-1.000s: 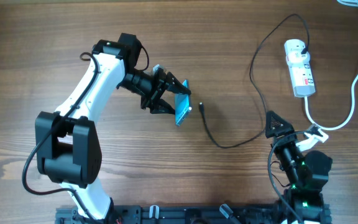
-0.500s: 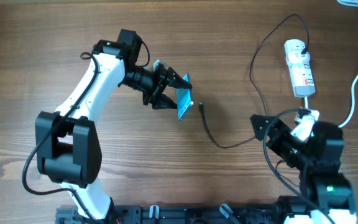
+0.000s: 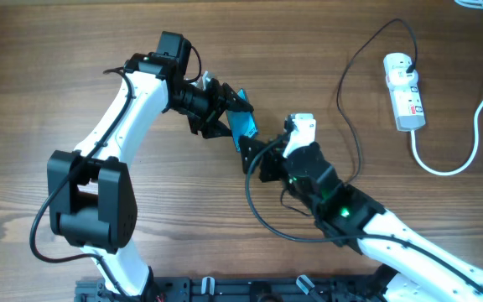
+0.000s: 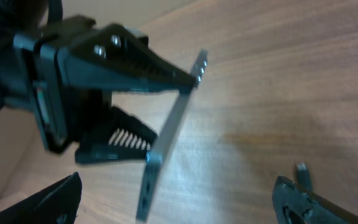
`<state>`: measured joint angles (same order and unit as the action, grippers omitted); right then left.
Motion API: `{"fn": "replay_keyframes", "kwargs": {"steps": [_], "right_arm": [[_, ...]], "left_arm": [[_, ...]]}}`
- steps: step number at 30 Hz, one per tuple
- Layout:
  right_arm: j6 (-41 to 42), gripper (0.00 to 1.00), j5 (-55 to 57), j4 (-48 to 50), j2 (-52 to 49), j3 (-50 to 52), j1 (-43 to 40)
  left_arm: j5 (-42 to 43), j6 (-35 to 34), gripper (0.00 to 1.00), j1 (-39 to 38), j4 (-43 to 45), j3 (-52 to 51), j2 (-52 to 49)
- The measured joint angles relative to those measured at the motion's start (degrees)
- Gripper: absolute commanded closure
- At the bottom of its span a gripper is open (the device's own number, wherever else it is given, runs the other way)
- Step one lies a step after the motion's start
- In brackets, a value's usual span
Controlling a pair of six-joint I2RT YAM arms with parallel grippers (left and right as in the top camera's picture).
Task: Plug charger to phone and switch on socket
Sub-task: 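Reach the right gripper to the black cable end and grasp it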
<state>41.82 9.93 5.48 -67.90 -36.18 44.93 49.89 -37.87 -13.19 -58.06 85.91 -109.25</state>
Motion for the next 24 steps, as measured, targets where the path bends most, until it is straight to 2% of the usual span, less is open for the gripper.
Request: {"fn": "replay_keyframes", "kwargs": {"steps": [4, 8, 13, 17, 24], "right_arm": [[0.9, 0.24, 2.36, 11.87, -7.48, 0.02, 0.04], [4.66, 0.37, 2.51, 16.46, -12.66, 0.02, 0.04], [6.82, 0.6, 2.56, 19.17, -14.69, 0.02, 0.04], [7.02, 0.62, 2.05, 20.7, -14.73, 0.02, 0.04], [6.4, 0.79, -0.92, 20.35, -14.73, 0.02, 0.04]], "left_arm": [[-0.83, -1.31, 0.62, 0.0, 0.28, 0.0, 0.0], [-1.03, -2.16, 0.61, 0.0, 1.2, 0.0, 0.0], [-1.03, -2.4, 0.61, 0.0, 1.57, 0.0, 0.0], [-1.03, -2.58, 0.61, 0.0, 1.57, 0.0, 0.0], [-1.01, -2.58, 0.61, 0.0, 1.55, 0.0, 0.0]]}}
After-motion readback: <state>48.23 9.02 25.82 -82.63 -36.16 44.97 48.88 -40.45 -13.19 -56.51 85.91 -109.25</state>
